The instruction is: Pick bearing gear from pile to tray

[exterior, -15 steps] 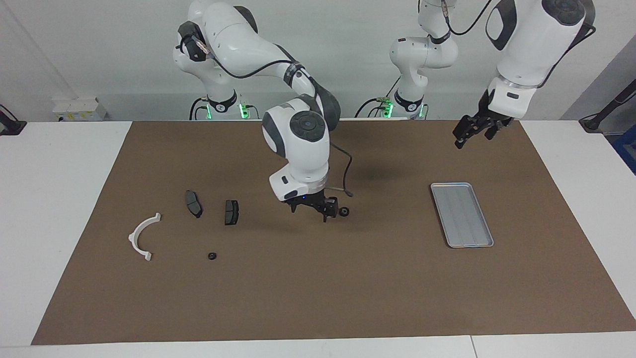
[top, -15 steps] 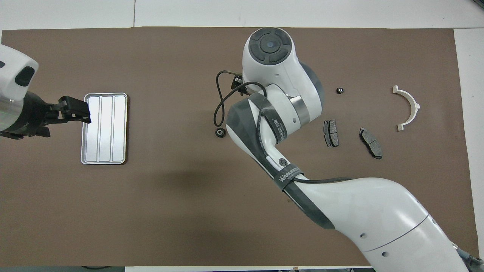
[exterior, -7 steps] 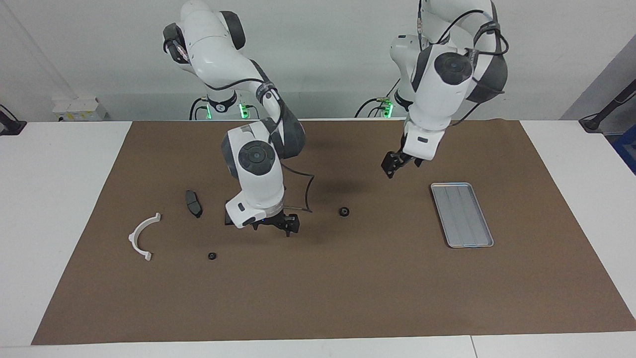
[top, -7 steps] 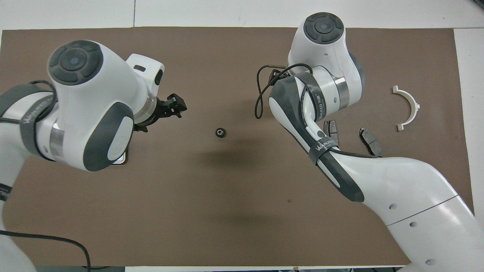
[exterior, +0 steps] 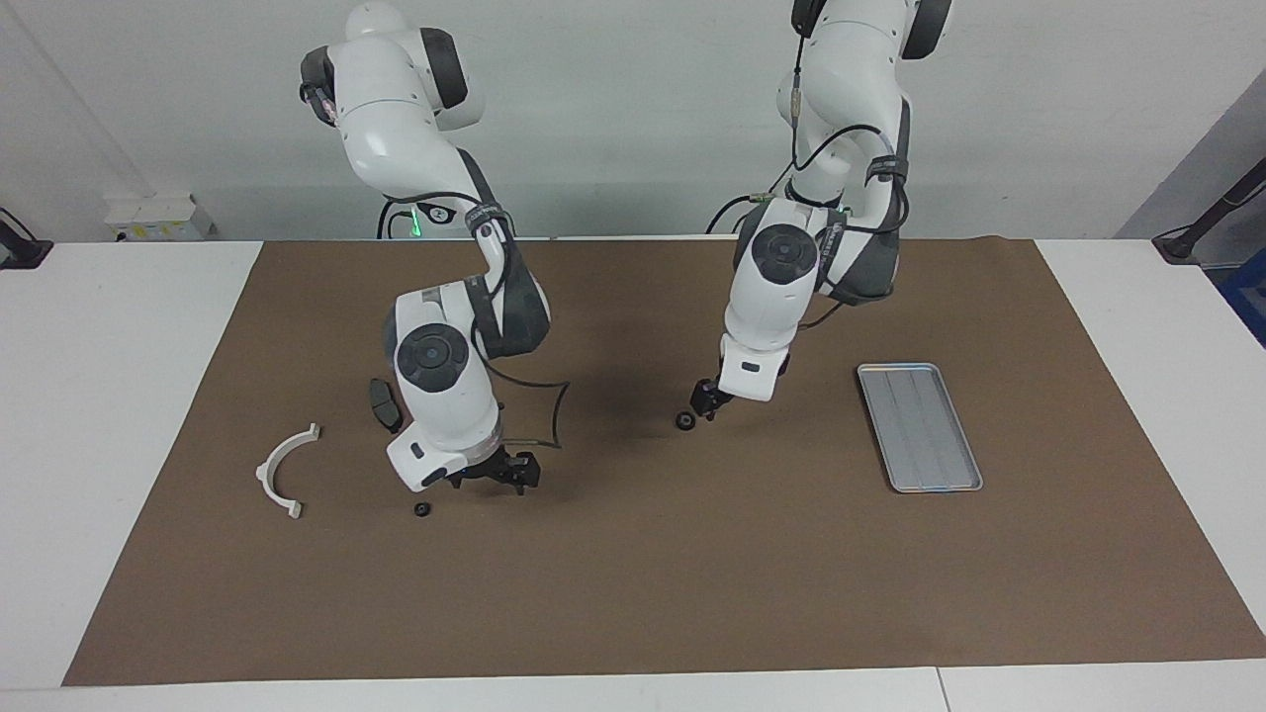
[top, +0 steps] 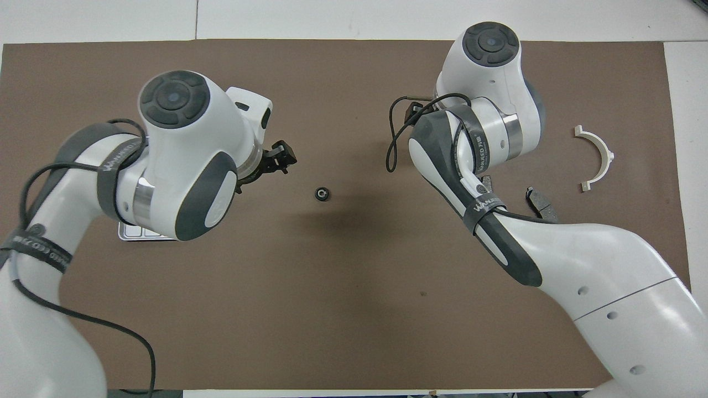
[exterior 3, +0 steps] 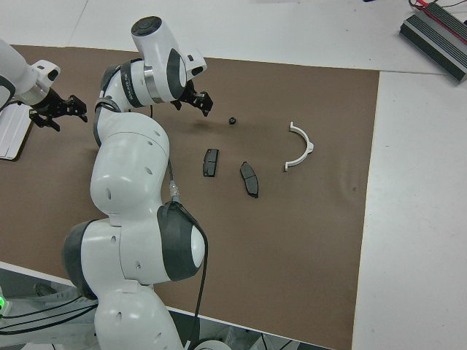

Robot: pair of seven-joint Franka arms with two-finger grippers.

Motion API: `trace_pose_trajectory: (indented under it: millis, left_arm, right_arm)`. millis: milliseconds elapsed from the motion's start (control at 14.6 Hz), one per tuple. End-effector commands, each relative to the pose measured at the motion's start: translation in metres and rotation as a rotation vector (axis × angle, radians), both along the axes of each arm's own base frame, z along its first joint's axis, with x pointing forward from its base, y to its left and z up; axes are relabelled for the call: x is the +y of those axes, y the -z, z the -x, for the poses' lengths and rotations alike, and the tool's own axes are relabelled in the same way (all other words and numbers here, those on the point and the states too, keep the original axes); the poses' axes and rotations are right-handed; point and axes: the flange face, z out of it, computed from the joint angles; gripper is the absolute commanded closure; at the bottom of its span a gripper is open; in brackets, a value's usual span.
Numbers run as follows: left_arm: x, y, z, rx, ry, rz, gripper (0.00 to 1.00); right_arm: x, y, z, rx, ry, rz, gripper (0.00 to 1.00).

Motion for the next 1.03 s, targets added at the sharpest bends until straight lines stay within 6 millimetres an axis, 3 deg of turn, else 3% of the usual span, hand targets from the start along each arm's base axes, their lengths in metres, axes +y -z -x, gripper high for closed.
trace_pose_trajectory:
  millis: [0,137,343,685,959]
  left_arm:
    - [-0.017,0.015,0.003,-0.042,-0.059,0.026,0.0]
    - [-0.028,0.029,0.017,-0.049,-0.066,0.026,0.0]
    - [-0.028,0.045,0.031,-0.034,-0.054,0.015,0.0]
    - [-0.033,0.05,0.035,-0.043,-0.047,0.021,0.02]
    - [-0.034,0.054,0.026,-0.055,-0.045,0.016,0.04]
  right_arm:
    - [-0.018,0.003,-0.002,-0.012,-0.064,0.003,0.0]
    - [-0.033,0.006,-0.005,-0.027,-0.122,0.012,0.0]
    - [-0.043,0.024,-0.001,-0.02,-0.145,0.014,0.0]
    - [-0.049,0.038,0.003,-0.008,-0.163,0.02,0.0]
    - [-0.064,0.037,0.0,-0.018,-0.201,0.033,0.0]
